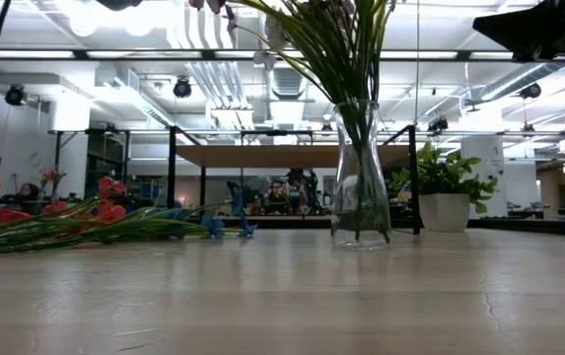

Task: Pick and place flowers into a vace then onto a shelf
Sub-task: Put the red flower into the transparent vase

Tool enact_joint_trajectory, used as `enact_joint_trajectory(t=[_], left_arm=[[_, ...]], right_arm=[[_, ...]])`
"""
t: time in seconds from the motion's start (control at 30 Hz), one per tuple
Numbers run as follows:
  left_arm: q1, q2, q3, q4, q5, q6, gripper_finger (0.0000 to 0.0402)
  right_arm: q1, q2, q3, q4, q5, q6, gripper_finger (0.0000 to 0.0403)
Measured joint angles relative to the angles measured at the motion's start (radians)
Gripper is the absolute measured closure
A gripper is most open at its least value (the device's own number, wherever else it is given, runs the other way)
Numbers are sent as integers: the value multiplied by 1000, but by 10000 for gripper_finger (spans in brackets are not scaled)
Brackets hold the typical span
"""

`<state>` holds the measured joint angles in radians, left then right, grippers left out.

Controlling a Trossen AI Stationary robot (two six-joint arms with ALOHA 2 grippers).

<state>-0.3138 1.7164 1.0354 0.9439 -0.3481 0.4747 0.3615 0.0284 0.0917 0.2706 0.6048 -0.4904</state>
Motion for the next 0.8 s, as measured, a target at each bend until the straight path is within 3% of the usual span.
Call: enact_joint_trajectory(t=[0.37,0.8], left_arm=[[0,48,-11,8,-30,-40,401],[6,49,-15,-159,-95,-112,401]], right_arm=[[0,0,0,-2,0,0,394],[0,0,0,-3,0,0,394]])
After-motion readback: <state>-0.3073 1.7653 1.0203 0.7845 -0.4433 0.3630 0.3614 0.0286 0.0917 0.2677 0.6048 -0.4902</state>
